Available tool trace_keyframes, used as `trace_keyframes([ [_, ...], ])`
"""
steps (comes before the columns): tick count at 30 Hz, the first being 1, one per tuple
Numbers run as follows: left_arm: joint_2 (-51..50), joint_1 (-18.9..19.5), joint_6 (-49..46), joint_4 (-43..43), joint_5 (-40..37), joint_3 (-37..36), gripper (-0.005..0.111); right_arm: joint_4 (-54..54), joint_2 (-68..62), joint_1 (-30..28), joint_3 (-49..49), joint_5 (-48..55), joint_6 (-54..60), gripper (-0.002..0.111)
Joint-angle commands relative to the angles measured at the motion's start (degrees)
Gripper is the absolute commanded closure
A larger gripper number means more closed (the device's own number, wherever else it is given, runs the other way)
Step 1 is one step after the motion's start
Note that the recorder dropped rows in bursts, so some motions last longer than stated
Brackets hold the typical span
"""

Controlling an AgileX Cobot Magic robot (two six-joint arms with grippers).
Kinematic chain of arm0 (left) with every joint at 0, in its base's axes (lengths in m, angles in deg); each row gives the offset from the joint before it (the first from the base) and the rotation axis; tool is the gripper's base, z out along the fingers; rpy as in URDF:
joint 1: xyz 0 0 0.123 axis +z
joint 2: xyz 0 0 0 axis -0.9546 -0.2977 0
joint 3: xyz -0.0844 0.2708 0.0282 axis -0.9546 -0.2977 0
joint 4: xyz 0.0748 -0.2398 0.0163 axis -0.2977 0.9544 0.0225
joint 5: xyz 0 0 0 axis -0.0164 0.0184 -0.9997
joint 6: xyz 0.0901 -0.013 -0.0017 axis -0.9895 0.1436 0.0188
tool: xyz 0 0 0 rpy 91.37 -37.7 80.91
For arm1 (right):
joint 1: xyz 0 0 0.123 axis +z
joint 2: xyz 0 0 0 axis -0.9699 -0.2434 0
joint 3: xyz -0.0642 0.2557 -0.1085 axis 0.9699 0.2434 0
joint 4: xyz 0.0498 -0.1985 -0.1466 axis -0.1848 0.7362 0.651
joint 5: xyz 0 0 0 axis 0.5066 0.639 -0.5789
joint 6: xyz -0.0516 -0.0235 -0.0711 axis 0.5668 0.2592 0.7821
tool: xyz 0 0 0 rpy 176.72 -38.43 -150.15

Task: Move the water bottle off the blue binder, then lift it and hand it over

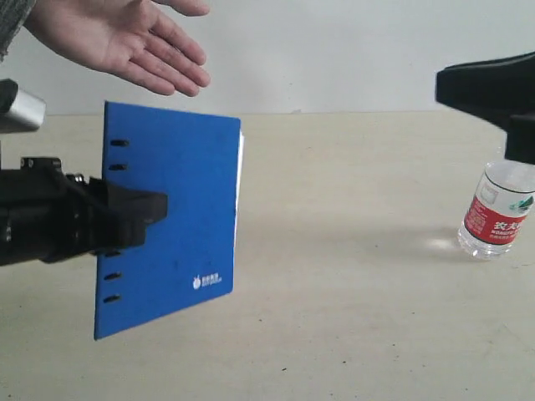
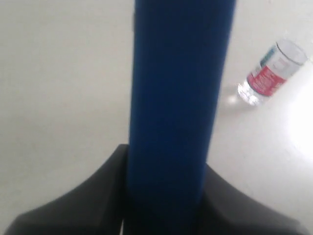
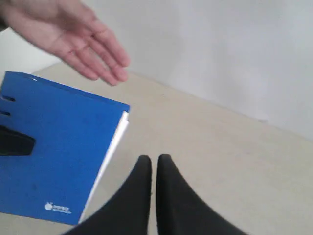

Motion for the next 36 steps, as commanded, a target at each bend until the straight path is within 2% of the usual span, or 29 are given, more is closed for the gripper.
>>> trace_keyframes([
  [1,-2.25,-0.48,2.32,0.99,2.49,4.87,0.102,-0.24,4.99,0.01,6.15,10.41,0.35,0.109],
  [9,-7.77,-0.48,2.09,0.99,5.61,7.86,0.102,-0.24,13.66,0.01,17.49,17.7,-2.47,0.109],
  [16,-7.77,-0.48,2.09,0.99,5.61,11.13,0.102,-0.24,20.59,0.01,23.94,17.81,-3.14,0.109],
  [24,-8.31,-0.48,4.05,0.99,6.83,11.59,0.102,-0.24,21.32,0.01,24.35,13.42,-5.73,0.109],
  [33,-8.31,-0.48,6.15,0.99,3.22,11.59,0.102,-0.24,21.32,0.01,24.35,11.56,-5.73,0.109],
  [36,-8.31,-0.48,6.15,0.99,1.72,11.59,0.09,-0.24,21.32,0.01,24.35,11.56,-5.73,0.109],
])
